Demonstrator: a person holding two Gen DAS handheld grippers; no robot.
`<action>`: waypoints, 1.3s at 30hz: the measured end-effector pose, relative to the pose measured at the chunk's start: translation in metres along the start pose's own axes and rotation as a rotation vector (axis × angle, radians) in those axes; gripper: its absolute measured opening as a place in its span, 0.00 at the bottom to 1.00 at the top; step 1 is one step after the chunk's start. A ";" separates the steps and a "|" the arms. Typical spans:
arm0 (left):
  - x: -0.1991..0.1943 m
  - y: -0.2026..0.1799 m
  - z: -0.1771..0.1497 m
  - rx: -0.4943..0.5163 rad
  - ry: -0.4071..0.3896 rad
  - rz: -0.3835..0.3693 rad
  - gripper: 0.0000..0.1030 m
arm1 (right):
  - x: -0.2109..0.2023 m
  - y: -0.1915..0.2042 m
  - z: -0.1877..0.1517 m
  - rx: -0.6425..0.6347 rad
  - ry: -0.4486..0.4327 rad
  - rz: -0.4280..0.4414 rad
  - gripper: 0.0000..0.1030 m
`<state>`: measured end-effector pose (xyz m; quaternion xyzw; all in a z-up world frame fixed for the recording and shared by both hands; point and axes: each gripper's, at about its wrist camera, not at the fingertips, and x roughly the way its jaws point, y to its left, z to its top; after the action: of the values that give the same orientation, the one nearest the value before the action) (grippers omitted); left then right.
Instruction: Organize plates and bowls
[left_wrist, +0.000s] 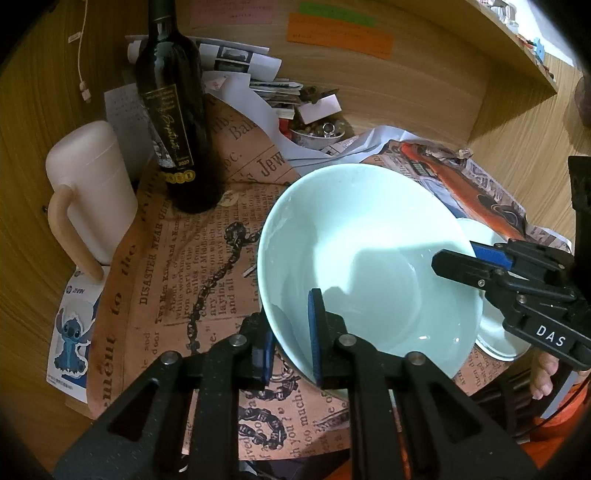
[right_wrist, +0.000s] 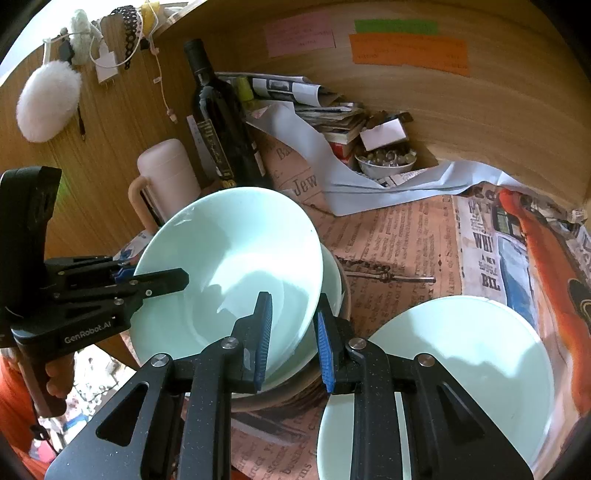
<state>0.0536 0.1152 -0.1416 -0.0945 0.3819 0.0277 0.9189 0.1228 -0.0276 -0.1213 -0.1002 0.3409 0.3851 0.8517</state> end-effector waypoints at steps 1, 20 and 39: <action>0.000 -0.001 0.000 0.007 0.001 0.004 0.14 | 0.000 0.001 0.000 -0.005 -0.002 -0.007 0.21; 0.000 -0.004 0.011 -0.003 0.054 -0.005 0.27 | -0.001 0.001 0.001 -0.032 -0.010 -0.035 0.21; -0.022 0.012 0.007 -0.042 -0.052 -0.021 0.57 | -0.022 -0.021 0.005 0.039 -0.064 -0.055 0.51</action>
<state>0.0413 0.1284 -0.1228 -0.1170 0.3562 0.0287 0.9266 0.1301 -0.0531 -0.1047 -0.0808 0.3182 0.3578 0.8742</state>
